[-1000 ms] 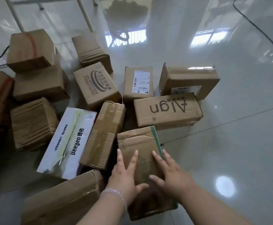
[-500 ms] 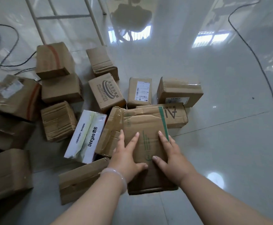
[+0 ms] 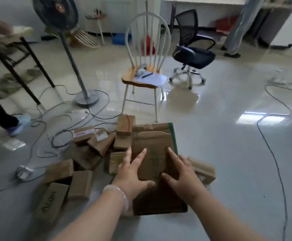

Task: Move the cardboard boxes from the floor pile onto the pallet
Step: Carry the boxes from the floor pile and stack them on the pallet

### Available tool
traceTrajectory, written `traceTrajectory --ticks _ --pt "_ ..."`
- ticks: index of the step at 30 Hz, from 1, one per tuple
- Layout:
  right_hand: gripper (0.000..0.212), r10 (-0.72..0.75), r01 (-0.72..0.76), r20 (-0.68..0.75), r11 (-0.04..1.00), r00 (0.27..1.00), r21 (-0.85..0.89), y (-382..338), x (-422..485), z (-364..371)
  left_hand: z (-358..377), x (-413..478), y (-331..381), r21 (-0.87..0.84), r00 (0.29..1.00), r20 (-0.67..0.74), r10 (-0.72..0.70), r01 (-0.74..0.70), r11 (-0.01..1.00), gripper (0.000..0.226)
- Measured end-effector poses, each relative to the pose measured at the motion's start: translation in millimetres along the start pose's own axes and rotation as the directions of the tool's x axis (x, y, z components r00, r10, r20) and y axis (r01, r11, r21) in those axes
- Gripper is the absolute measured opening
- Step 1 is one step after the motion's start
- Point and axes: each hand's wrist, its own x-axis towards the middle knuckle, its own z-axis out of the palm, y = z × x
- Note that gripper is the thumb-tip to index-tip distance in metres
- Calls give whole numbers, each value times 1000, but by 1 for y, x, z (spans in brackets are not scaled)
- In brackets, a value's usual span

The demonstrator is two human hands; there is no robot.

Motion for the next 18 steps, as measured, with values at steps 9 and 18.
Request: traceTrajectory --ticks 9,18 --pt "86 -361 384 251 922 898 -48 -200 -65 23 -150 -200 -21 -152 904 -334 -268 229 962 104" --pt "93 -600 676 519 735 609 57 -376 -137 187 -239 -398 -148 -267 683 -572 -455 370 890 102"
